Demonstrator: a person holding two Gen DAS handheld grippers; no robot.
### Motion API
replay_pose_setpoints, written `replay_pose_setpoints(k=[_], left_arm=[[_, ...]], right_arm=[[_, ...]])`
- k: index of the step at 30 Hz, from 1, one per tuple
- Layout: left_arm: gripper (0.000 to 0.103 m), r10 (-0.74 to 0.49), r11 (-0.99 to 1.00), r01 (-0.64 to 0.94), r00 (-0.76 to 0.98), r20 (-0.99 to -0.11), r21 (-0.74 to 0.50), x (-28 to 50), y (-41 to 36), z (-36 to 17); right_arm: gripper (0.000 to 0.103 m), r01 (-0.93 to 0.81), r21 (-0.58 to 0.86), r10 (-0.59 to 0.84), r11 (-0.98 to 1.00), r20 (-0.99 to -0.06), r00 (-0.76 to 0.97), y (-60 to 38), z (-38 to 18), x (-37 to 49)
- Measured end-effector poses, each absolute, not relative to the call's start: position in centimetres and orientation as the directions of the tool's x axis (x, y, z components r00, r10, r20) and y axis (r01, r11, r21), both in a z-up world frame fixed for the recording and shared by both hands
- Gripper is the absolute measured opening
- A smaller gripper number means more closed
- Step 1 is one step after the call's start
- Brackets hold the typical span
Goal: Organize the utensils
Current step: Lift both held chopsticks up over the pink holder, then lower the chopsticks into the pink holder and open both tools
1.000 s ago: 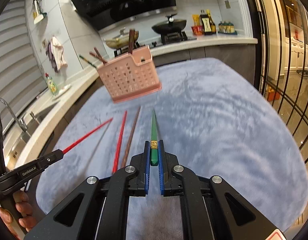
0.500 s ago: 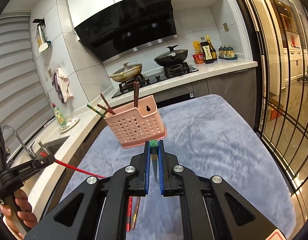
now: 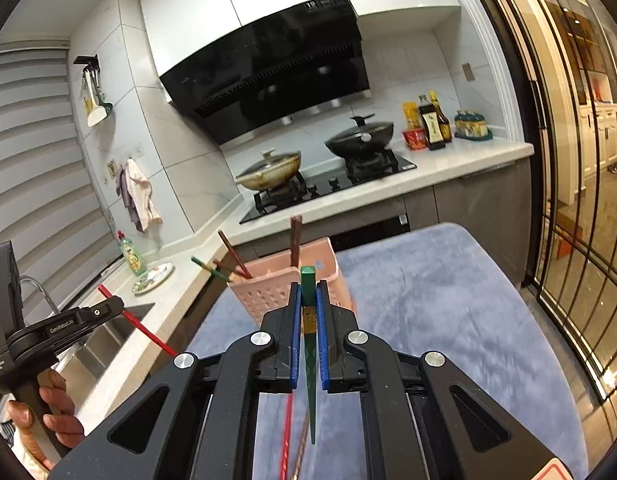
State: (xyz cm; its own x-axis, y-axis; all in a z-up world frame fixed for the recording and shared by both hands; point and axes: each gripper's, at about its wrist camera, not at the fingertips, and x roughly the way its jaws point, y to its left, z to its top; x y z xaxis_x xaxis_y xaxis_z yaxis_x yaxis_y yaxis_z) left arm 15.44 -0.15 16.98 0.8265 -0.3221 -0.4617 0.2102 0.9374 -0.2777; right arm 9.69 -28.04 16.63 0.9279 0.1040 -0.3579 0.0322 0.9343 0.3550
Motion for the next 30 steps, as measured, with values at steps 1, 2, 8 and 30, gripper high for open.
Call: replay_pose_setpoints(k=[1, 2, 8, 30], left_arm=[[0.007, -0.323, 0.937, 0.216, 0.834, -0.447, -0.275, 15.9, -0.4, 17.8], [0.007, -0.323, 0.937, 0.219, 0.842, -0.432, -0.273, 16.4, -0.7, 18.7], [0.007, -0.324, 0.933, 0.237, 0.879, -0.348, -0.272, 19.9, -2.0, 23.0], [0.007, -0.293, 0.950, 0.211, 0.859, -0.419, -0.231, 31.9, -5.9, 19.7]], right_arm=[[0.007, 0.025, 0.356, 0.107, 0.934, -0.345, 0.932, -28.0, 17.4, 10.3], [0.007, 0.017, 0.357, 0.110, 0.934, -0.330, 0.937, -28.0, 18.2, 11.1], [0.007, -0.013, 0.352, 0.107, 0.936, -0.249, 0.963, -28.1, 22.9, 16.8], [0.007, 0.031, 0.296, 0.075, 0.955, -0.339, 0.938, -26.7, 19.8, 32.6]])
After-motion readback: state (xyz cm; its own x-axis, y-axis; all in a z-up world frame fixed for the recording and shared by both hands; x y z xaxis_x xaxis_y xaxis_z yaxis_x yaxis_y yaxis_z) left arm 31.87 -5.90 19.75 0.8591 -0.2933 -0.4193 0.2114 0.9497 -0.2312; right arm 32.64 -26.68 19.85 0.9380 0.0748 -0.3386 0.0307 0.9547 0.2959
